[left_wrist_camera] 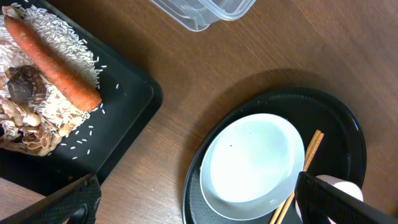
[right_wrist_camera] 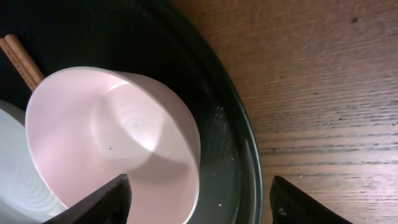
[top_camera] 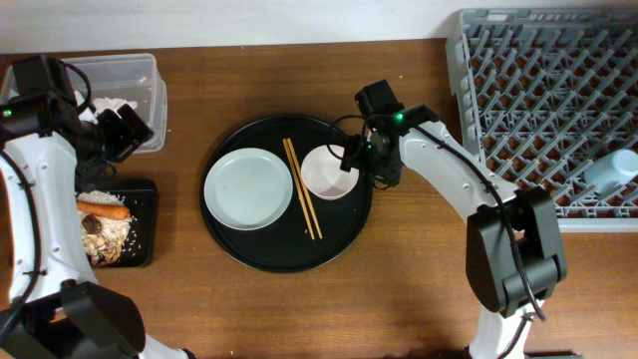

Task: Sort waste into correct bins and load items into the dishwasher rack
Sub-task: 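Move the right gripper back and grasp the rim of the white bowl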

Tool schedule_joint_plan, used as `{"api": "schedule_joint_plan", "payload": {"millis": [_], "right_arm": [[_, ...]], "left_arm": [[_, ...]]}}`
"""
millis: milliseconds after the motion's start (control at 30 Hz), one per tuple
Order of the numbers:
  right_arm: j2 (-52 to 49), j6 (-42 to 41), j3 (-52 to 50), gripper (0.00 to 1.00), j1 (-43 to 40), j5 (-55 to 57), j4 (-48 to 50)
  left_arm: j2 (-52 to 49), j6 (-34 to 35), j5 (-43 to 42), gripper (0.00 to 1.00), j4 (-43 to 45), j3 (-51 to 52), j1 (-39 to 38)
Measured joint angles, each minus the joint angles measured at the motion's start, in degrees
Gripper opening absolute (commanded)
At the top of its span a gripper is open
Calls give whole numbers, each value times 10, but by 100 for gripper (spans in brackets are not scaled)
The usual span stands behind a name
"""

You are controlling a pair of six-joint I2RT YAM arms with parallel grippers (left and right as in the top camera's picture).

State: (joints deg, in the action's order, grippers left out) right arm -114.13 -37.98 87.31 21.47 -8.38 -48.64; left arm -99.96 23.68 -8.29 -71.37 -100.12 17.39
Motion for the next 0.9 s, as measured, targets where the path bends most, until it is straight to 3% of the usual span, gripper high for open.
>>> {"api": "schedule_joint_plan", "payload": {"millis": [400,667,900], "right_arm": [[-1,-7,0,63,27,11,13],[-1,-26,-24,52,28,32,22],[-1,-26,-24,51,30,30,23]], "left_arm": [[0,0,0,99,0,0,0],[0,0,0,99,0,0,0],[0,0,0,99,0,0,0]]}}
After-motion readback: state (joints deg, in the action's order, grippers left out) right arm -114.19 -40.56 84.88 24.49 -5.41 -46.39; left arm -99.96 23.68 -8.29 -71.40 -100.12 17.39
